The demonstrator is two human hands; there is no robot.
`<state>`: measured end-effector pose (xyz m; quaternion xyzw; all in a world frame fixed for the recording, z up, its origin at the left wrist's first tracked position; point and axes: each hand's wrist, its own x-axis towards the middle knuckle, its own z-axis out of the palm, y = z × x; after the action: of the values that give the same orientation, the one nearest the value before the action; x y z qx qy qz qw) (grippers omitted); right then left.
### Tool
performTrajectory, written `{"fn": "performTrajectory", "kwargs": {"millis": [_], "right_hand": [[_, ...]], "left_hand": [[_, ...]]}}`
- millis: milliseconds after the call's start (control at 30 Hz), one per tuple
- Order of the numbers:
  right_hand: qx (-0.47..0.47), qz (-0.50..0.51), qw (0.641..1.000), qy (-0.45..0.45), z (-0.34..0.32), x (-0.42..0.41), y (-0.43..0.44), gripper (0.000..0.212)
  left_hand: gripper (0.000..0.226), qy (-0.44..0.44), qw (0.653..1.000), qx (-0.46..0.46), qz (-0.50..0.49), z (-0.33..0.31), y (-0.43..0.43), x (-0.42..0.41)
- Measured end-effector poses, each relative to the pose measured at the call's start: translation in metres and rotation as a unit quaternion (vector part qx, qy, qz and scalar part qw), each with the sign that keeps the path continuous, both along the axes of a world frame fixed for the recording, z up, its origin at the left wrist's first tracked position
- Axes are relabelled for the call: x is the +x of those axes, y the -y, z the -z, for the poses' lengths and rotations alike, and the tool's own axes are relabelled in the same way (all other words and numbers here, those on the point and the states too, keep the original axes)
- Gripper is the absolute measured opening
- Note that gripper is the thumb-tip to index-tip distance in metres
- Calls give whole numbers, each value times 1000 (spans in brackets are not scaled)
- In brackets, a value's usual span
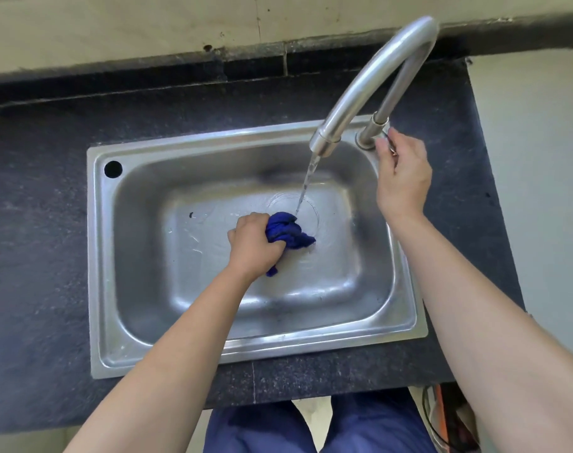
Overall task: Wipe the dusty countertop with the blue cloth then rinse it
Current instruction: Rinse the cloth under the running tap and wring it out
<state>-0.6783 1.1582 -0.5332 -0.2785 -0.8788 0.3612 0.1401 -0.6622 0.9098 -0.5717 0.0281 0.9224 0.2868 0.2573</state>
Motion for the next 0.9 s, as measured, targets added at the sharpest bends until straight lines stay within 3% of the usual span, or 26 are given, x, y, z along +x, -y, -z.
{"fn": "performTrajectory", "kwargs": {"millis": [167, 267, 367, 433, 533, 633, 700, 733, 800, 833, 900], "right_hand": [[-3, 32, 994, 106, -20, -14, -11, 44], [-81, 38, 987, 132, -33, -16, -5, 43], [-146, 64, 976, 148, -47, 0, 24, 69], [-146, 53, 979, 128, -55, 27, 49, 72], [-159, -81, 975, 136, -70, 64, 76, 50], [-196, -279, 924, 175, -91, 83, 93, 78], [-187, -329, 911, 165, -111, 81, 103, 87], [-166, -338, 914, 150, -120, 77, 107, 75], [-57, -339, 930, 131, -135, 68, 109, 28], [-8, -333, 934, 131, -141, 66, 107, 17], [33, -319, 936, 147, -151, 67, 99, 15]], "left_hand": [[13, 1, 1000, 5, -1, -35, 0, -2], [18, 7, 1000, 13, -15, -62, 1, -1], [30, 13, 999, 34, -14, -90, 5, -1], [30, 20, 998, 50, -9, -112, 9, 1], [22, 23, 998, 48, 30, -144, 16, 0], [21, -9, 993, 23, 114, -171, 23, -6], [26, -27, 988, 14, 152, -191, 27, -7], [27, -36, 986, 14, 163, -201, 30, -8], [24, -72, 980, 1, 185, -218, 37, -8], [20, -99, 974, -26, 202, -225, 43, -10], [15, -146, 955, -114, 233, -236, 57, -14]]}}
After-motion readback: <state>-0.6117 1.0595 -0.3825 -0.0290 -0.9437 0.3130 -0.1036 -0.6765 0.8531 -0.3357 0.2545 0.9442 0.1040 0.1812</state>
